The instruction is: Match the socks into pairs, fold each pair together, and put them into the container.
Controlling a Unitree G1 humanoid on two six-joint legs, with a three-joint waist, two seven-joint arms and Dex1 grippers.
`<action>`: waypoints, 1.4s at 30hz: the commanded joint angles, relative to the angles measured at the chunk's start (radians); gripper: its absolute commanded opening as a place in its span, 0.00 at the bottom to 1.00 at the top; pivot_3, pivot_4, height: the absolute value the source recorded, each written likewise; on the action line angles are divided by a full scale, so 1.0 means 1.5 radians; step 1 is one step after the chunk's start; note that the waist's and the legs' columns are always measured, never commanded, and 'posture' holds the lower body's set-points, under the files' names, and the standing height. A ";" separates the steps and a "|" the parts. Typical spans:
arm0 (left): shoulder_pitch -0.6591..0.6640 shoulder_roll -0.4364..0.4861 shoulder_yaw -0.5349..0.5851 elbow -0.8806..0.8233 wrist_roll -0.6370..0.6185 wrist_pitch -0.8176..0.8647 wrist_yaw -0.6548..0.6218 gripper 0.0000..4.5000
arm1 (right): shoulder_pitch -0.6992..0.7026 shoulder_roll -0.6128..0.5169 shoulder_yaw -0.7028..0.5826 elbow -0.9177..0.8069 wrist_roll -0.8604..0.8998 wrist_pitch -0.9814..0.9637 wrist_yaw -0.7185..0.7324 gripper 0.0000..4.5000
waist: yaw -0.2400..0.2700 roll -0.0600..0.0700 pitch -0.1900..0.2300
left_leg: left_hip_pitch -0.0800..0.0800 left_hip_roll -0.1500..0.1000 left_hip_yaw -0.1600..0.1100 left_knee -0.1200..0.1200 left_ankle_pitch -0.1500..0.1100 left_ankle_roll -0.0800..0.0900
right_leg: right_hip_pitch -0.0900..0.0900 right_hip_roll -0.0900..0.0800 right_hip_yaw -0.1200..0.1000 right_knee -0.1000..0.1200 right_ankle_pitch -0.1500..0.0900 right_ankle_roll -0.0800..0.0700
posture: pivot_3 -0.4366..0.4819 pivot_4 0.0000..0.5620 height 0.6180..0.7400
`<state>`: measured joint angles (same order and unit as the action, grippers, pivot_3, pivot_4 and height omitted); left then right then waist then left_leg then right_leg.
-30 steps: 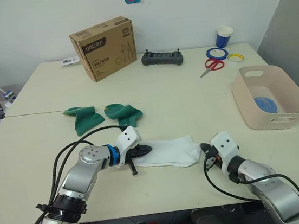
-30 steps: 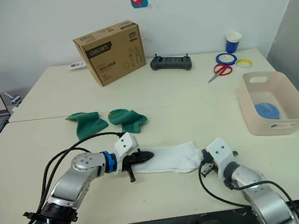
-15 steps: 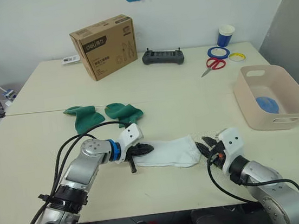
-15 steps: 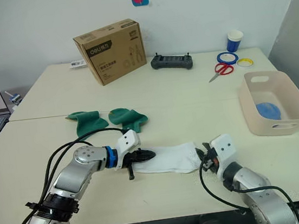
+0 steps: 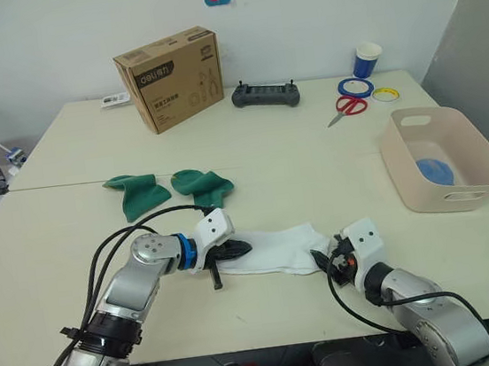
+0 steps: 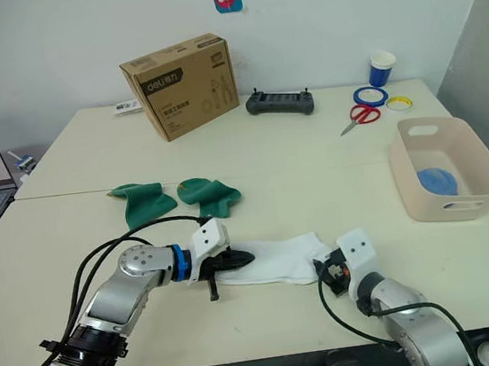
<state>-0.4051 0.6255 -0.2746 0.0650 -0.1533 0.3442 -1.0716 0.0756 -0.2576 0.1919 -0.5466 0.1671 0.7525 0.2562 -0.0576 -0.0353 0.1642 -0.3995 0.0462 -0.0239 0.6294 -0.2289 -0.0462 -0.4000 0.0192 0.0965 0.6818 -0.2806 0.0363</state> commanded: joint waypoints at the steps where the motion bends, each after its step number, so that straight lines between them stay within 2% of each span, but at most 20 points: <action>1: 0.020 0.006 -0.021 0.003 0.016 0.018 -0.010 0.00 | 0.005 0.003 0.034 -0.010 0.001 0.010 0.006 0.48 | 0.000 0.000 0.000 | 0.000 0.000 0.000 0.000 0.000 0.000 | 0.000 0.000 0.000 0.000 0.000 0.000 | 0.48 0.27 0.86; 6: 0.014 -0.002 0.004 -0.019 -0.009 0.047 -0.002 0.00 | 0.006 -0.003 0.010 -0.020 0.009 0.001 0.007 0.04 | 0.000 0.000 0.000 | 0.000 0.000 0.000 0.000 0.000 0.000 | 0.000 0.000 0.000 0.000 0.000 0.000 | 0.48 0.27 0.86; 7: 0.011 -0.005 0.012 -0.029 -0.017 0.062 0.002 0.00 | 0.005 -0.007 -0.005 -0.022 0.013 0.000 0.009 0.00 | 0.000 0.000 0.000 | 0.000 0.000 0.000 0.000 0.000 0.000 | 0.000 0.000 0.000 0.000 0.000 0.000 | 0.48 0.27 0.86; 16: -0.030 -0.061 0.004 -0.114 -0.058 0.157 0.023 0.00 | -0.014 -0.071 -0.136 -0.086 0.107 0.055 0.071 0.00 | 0.005 0.000 0.002 | -0.003 -0.001 0.000 0.000 0.000 0.000 | -0.003 -0.001 0.000 0.000 0.000 0.000 | 0.48 0.27 0.86; 22: -0.070 -0.150 -0.046 -0.035 -0.015 0.140 0.076 0.00 | -0.052 -0.137 -0.179 -0.138 0.197 0.133 0.126 0.00 | 0.004 0.000 0.002 | -0.004 -0.001 0.000 0.001 0.000 0.000 | -0.002 0.000 0.000 0.000 0.000 0.001 | 0.48 0.27 0.86; 28: -0.061 -0.155 -0.070 0.010 0.016 0.098 0.076 0.00 | -0.129 -0.140 -0.165 -0.145 0.259 0.216 0.117 0.00 | -0.001 0.000 0.002 | -0.003 0.000 -0.001 0.000 0.000 0.000 | -0.003 0.002 0.000 0.000 0.001 0.001 | 0.48 0.27 0.86; 33: -0.060 -0.130 -0.012 -0.079 -0.040 0.154 0.064 0.00 | -0.197 -0.079 -0.101 -0.098 0.257 0.254 0.075 0.00 | -0.001 0.000 0.002 | -0.003 0.000 -0.001 0.000 0.000 0.000 | -0.003 0.001 0.000 0.000 0.001 0.001 | 0.48 0.27 0.86; 36: -0.057 -0.066 0.023 -0.138 -0.074 0.193 0.025 0.00 | -0.234 -0.042 -0.076 -0.066 0.255 0.274 0.056 0.00 | -0.002 0.000 0.003 | -0.004 0.000 -0.001 0.000 0.000 0.000 | -0.004 0.001 0.000 0.000 0.001 0.001 | 0.48 0.27 0.86; 39: -0.043 0.011 0.040 -0.162 -0.078 0.181 -0.010 0.00 | -0.266 -0.012 -0.044 -0.037 0.249 0.283 0.045 0.00 | -0.002 0.001 0.003 | -0.004 0.000 -0.001 0.000 0.000 0.000 | -0.004 0.002 0.000 0.000 0.000 0.001 | 0.48 0.27 0.86; 42: -0.027 0.044 0.039 -0.162 -0.068 0.159 -0.013 0.00 | -0.284 0.001 -0.024 -0.015 0.243 0.282 0.042 0.00 | 0.000 0.001 0.003 | -0.004 0.000 -0.001 0.000 0.000 0.000 | -0.004 0.001 0.000 -0.001 0.000 0.000 | 0.48 0.27 0.86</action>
<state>-0.4537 0.6923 -0.2261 -0.1516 -0.2533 0.6028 -1.0835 -0.3328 -0.2586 0.1522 -0.5609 0.5297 1.1807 0.3223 -0.0582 -0.0336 0.1689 -0.4064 0.0465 -0.0253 0.6293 -0.2288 -0.0460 -0.4058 0.0209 0.0961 0.6807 -0.2801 0.0370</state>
